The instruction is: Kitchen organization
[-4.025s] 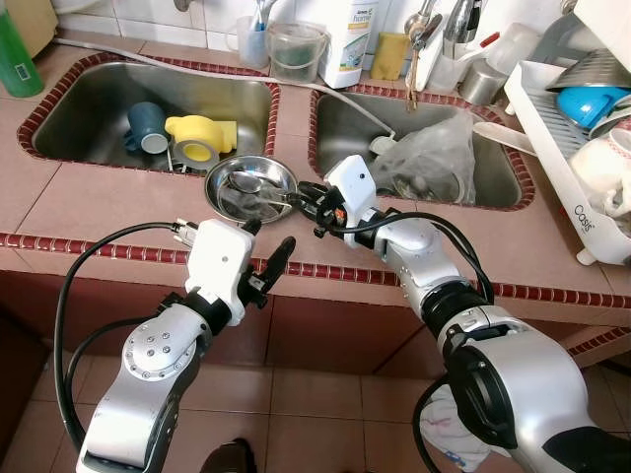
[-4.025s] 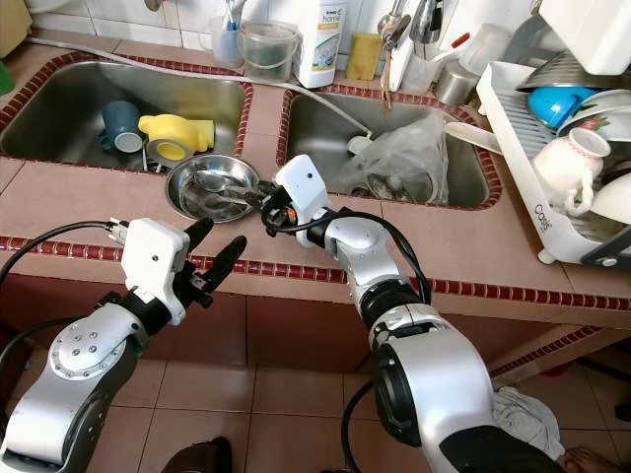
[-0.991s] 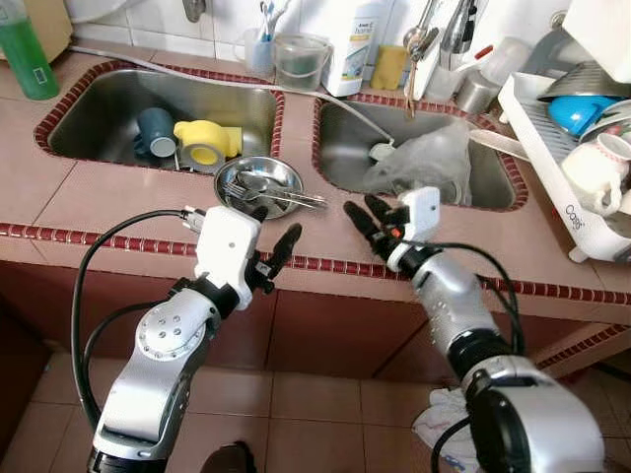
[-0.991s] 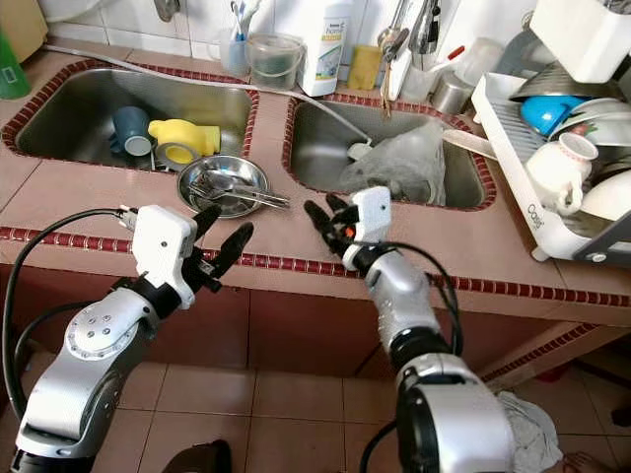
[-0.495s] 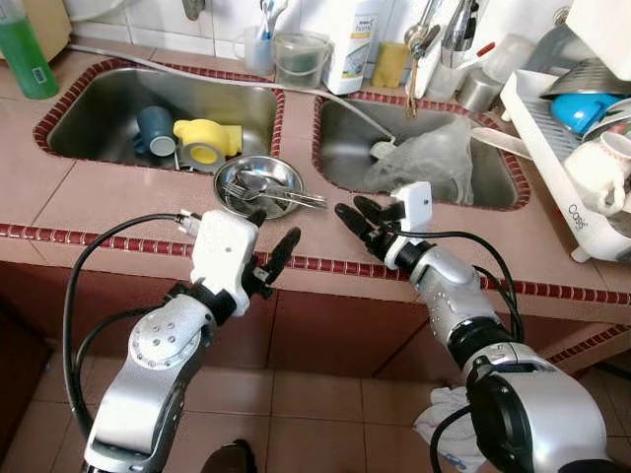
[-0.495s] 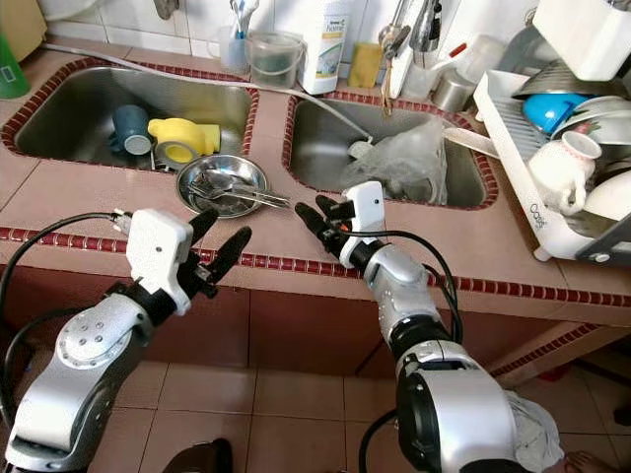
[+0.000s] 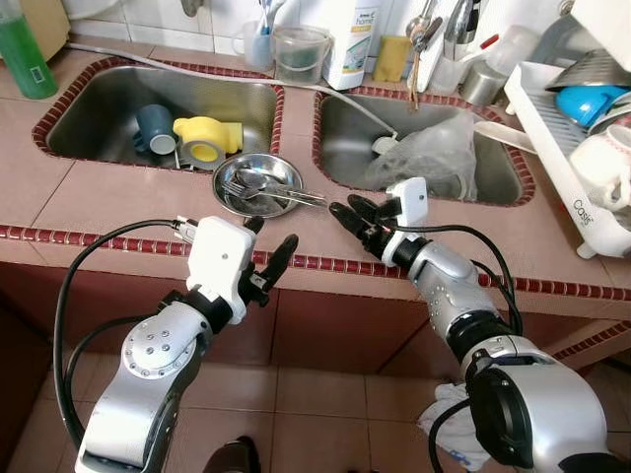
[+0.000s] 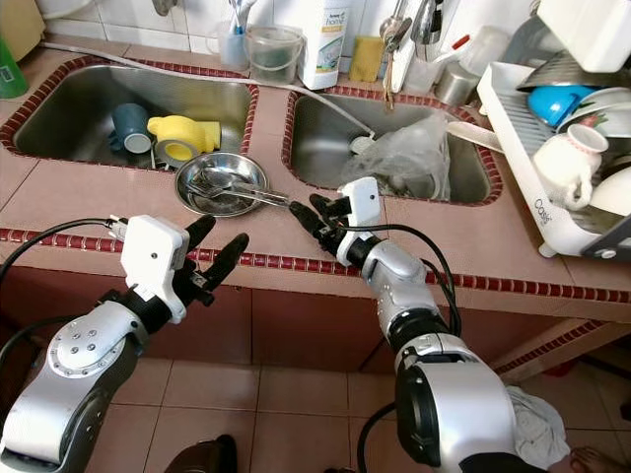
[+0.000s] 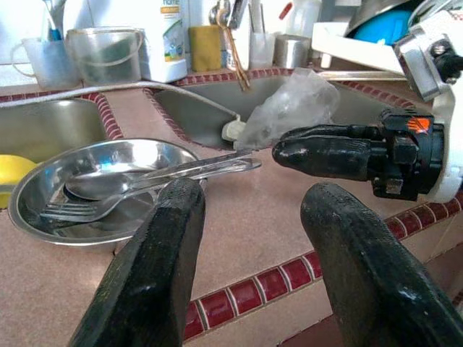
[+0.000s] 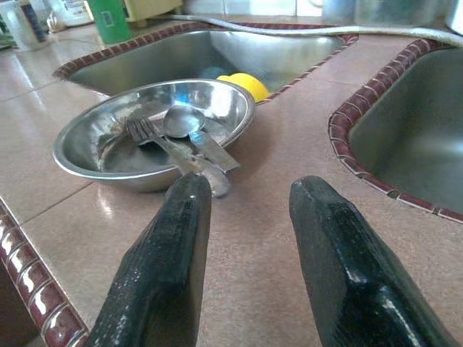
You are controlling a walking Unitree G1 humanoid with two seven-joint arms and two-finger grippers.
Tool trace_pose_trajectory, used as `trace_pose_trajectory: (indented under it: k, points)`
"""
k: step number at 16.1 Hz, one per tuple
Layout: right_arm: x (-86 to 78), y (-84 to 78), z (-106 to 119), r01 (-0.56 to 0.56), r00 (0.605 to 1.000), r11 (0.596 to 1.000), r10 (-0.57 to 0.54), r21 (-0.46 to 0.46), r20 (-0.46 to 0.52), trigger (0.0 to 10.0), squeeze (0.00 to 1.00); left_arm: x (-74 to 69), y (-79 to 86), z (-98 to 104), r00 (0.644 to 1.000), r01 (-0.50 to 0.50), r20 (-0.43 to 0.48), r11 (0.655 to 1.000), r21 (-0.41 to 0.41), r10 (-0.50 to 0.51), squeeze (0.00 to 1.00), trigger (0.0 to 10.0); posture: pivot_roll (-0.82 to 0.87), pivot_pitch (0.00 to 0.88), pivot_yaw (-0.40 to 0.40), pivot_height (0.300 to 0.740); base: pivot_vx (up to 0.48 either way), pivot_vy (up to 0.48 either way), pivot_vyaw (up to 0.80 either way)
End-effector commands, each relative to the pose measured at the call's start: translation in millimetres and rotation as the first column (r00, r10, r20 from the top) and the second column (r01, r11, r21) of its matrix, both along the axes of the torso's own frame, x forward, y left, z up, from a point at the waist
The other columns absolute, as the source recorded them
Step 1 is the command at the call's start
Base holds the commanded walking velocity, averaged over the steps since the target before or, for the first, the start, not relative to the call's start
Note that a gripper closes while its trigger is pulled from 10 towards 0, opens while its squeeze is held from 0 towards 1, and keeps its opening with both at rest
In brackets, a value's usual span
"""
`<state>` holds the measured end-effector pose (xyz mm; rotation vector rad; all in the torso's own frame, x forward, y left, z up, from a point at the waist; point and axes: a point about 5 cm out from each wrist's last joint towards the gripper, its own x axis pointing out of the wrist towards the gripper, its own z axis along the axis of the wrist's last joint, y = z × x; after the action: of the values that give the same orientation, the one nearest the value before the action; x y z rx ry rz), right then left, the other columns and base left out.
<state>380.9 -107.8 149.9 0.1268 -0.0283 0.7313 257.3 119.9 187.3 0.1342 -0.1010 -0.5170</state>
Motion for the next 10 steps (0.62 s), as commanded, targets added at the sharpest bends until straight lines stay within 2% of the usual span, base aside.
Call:
trace_pose_trajectory:
  k: [1, 7, 10]
  points:
    - [2.0, -5.5, 2, 0.007, 1.000, 1.000, -0.007, -0.010, -0.006, 10.0, 0.00, -4.6, -2.4, 2, 1.000, 0.012, 0.002, 1.000, 0.002, -0.012, 0.00, 10.0, 0.28, 0.202, -0.088, 0.740, 0.000, 0.000, 0.00]
    - [3.8, -5.3, 5, -0.014, 1.000, 1.000, 0.013, -0.027, -0.022, 10.0, 0.00, -7.4, -2.0, 2, 1.000, 0.003, -0.016, 1.000, -0.003, -0.004, 0.00, 10.0, 0.28, 0.232, -0.087, 0.740, 0.000, 0.000, 0.00]
    - [3.3, 5.3, 9, -0.083, 0.997, 0.994, 0.082, -0.067, -0.005, 10.0, 0.00, -8.5, -2.2, 2, 1.000, 0.002, -0.023, 1.000, -0.005, -0.002, 0.00, 10.0, 0.27, 0.243, -0.086, 0.740, 0.000, 0.000, 0.00]
